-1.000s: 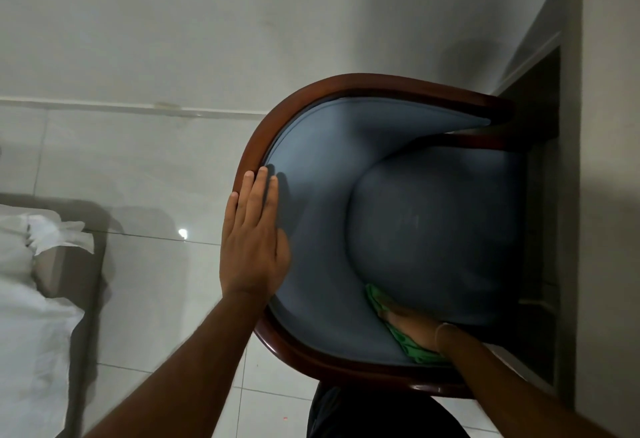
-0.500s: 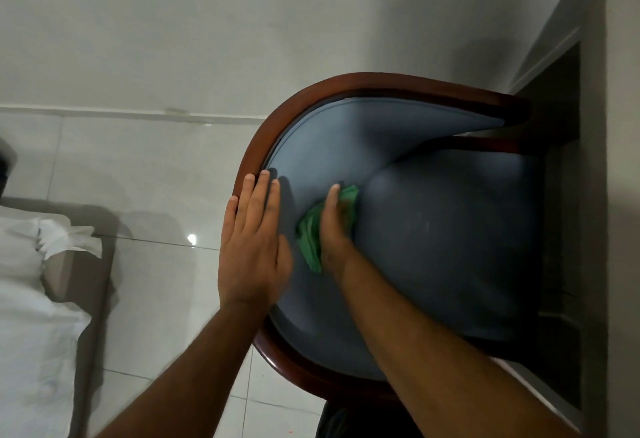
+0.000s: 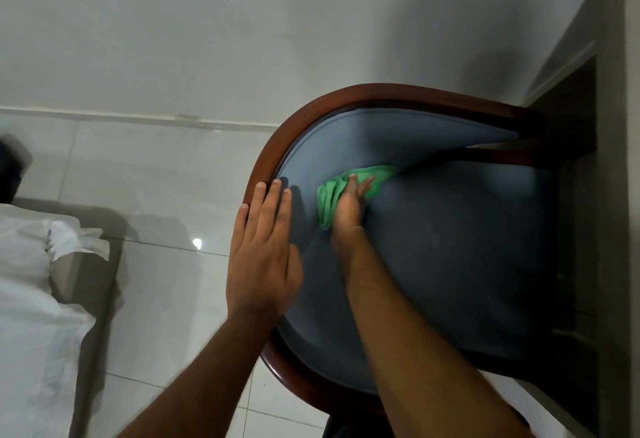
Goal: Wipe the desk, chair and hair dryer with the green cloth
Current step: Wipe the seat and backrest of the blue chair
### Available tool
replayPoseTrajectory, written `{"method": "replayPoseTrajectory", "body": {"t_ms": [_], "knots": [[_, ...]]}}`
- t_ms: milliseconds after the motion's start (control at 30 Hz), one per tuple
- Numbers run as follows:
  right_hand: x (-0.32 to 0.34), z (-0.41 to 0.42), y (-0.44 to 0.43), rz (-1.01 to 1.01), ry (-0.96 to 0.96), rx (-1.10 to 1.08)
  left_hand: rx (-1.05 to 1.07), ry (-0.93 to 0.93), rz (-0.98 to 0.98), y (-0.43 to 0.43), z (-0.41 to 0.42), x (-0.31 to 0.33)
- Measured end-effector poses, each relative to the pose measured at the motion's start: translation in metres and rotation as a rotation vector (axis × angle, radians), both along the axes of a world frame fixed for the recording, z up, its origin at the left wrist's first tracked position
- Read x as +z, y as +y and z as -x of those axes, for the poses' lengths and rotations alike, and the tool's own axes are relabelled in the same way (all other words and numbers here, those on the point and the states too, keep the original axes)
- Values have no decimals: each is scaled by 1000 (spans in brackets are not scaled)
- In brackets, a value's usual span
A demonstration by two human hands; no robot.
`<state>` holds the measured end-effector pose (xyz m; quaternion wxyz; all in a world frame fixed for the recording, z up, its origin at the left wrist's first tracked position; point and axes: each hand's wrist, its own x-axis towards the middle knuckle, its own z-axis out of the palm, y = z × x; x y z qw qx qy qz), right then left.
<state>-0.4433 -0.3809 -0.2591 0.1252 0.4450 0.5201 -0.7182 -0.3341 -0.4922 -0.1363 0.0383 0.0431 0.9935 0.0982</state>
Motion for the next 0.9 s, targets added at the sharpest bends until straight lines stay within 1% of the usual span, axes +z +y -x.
{"method": "replayPoseTrajectory", "body": {"t_ms": [33, 133, 233, 300, 367, 467, 567, 700, 767, 867, 900], "knots": [[3, -16, -6, -18, -3, 94, -2, -4, 3, 0, -1, 0], [6, -82, -5, -53, 25, 525, -12, -16, 13, -2, -1, 0], [6, -153, 35, -15, 2, 927, -12, -28, 33, -1, -2, 1], [17, -188, 73, 98, -84, 1038, -11, -33, 42, -1, -2, 3], [31, -204, 96, 170, -129, 1040, -22, -30, 52, 1, 0, 4], [28, -198, 92, 61, -163, 1075, -27, -37, 96, 1, 1, 5], [14, -188, 67, -12, -202, 1032, -22, -49, 136, 3, 0, 5], [-4, -182, 57, -68, -145, 788, -30, -58, 135, 4, 0, 4], [-6, -181, 65, -1, -128, 631, -36, -60, 142, 5, 0, 3], [-10, -184, 95, 230, -188, 253, -8, -35, 137, 5, -2, 0], [-12, -183, 109, 217, -197, 154, 11, -16, 115, 8, -5, -2]]}}
